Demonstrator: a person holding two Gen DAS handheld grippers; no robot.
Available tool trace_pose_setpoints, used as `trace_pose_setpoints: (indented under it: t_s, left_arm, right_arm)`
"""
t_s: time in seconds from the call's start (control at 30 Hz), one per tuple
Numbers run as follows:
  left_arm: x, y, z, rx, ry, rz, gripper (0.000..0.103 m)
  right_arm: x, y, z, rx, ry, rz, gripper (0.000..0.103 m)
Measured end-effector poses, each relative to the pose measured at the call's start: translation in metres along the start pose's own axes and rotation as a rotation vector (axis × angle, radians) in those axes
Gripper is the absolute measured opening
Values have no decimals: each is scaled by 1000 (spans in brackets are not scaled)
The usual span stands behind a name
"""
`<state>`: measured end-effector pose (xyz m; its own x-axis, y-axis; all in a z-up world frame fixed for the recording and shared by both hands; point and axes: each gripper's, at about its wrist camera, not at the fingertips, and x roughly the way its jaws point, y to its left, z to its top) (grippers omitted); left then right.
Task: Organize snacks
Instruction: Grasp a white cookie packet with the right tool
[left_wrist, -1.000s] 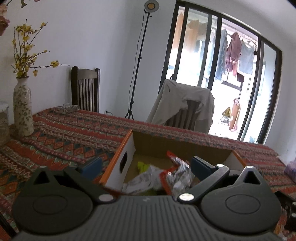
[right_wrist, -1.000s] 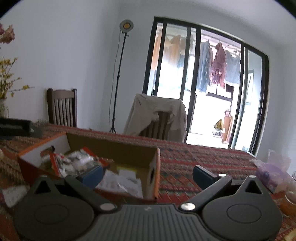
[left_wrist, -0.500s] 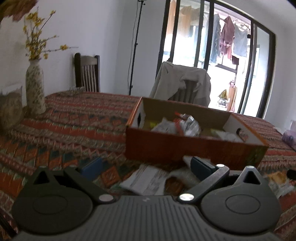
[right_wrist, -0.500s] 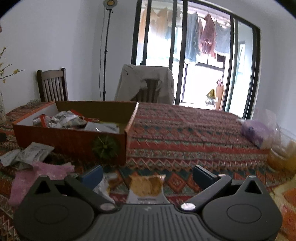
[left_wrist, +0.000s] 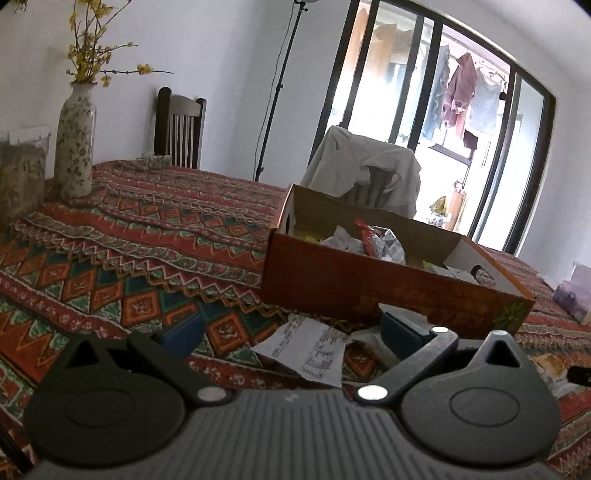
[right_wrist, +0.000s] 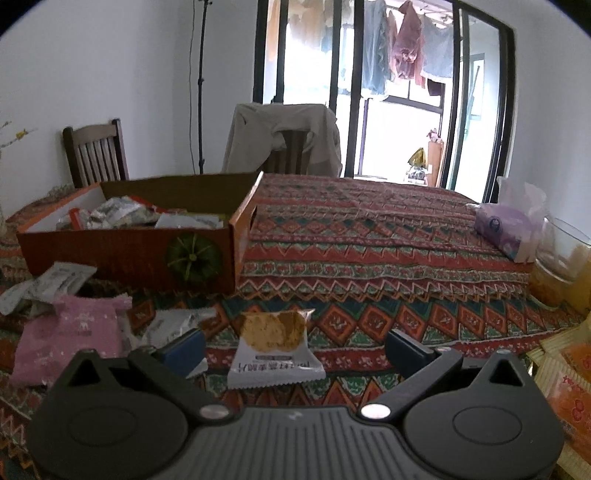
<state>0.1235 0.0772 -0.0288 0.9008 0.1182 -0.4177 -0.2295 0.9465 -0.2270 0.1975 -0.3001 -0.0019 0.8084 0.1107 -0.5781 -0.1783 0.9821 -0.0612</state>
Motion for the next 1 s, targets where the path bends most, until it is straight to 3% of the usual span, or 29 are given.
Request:
trace_pose_setpoints:
  t_s: [0.17,0.3,0.37,0.5,0.57,0.63,0.73,1.0]
  left_arm:
    - [-2,5,-1,-25,-4,-13,103]
    - [1,6,0,-38,10,-20,103]
    - [1,6,0,-38,12,-19,103]
    - [2,7,0,-43,18,-22,103]
    - [3,7,0,-43,21,-21,103]
    - [4,7,0,-43,22,-22,103]
    - [4,7,0,-44,22,-23,103]
    - [5,7,-1,-49,28,-25,103]
  right_arm:
    - [27,1,9,-4,72,-57,103]
    - [45,2,13,3,118,-53,103]
    - [53,3,13,2,137,-40,89]
    - [53,4,12,34,125,25,72]
    - [50,7,11,26,116,45,55]
    - [45,11,10,9,110,64,46]
    - [40,13,9,3,84,78,41]
    - [28,26,19,61,-105,87,40]
